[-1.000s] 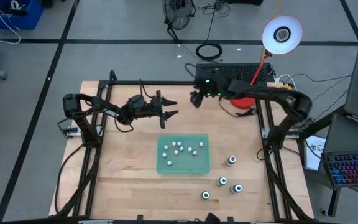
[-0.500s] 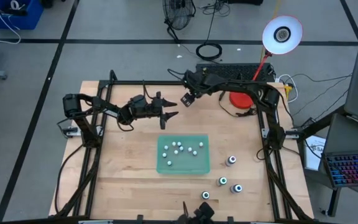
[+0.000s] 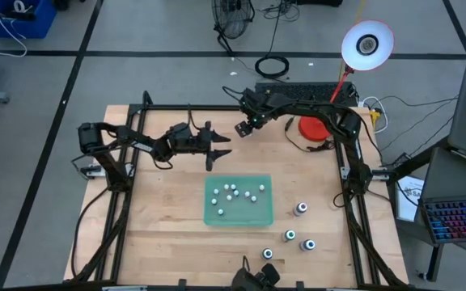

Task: Pick & Place food coloring
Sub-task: Put the small purple food coloring bottle into the blue bin

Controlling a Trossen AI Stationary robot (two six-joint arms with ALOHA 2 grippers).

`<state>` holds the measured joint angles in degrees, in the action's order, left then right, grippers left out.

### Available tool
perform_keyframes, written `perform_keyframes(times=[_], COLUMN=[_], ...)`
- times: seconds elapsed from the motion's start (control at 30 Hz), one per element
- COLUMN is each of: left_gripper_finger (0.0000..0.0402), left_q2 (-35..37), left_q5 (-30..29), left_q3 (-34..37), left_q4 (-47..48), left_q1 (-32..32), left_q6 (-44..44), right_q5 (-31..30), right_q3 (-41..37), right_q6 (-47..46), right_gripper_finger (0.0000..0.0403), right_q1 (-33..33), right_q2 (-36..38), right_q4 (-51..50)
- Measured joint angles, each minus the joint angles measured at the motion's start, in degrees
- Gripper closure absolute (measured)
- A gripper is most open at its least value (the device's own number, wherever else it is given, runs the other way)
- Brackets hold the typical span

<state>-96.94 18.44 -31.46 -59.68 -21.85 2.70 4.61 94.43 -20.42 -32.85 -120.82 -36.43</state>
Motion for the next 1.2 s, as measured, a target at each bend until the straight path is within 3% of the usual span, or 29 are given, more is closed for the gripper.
perform_keyframes(times=[0.17,0.53,1.2], left_gripper_finger=[0.0192,0.0192,0.0192], left_q2=[4.2,12.5,12.6], left_q5=[4.0,2.7,2.4], left_q3=[0.0,0.0,0.0], left_q4=[3.3,18.7,19.2], left_q1=[0.5,1.4,1.4], left_q6=[0.2,4.7,4.8], right_q5=[0.3,0.1,2.1], right_q3=[-0.2,-0.2,-1.4], right_q6=[0.0,3.4,9.9], right_gripper_finger=[0.0184,0.0201,0.0247], right_q1=[-0.1,-0.1,-1.3], right_q2=[-1.9,-2.2,-4.0], right_q4=[-0.5,-4.1,3.2])
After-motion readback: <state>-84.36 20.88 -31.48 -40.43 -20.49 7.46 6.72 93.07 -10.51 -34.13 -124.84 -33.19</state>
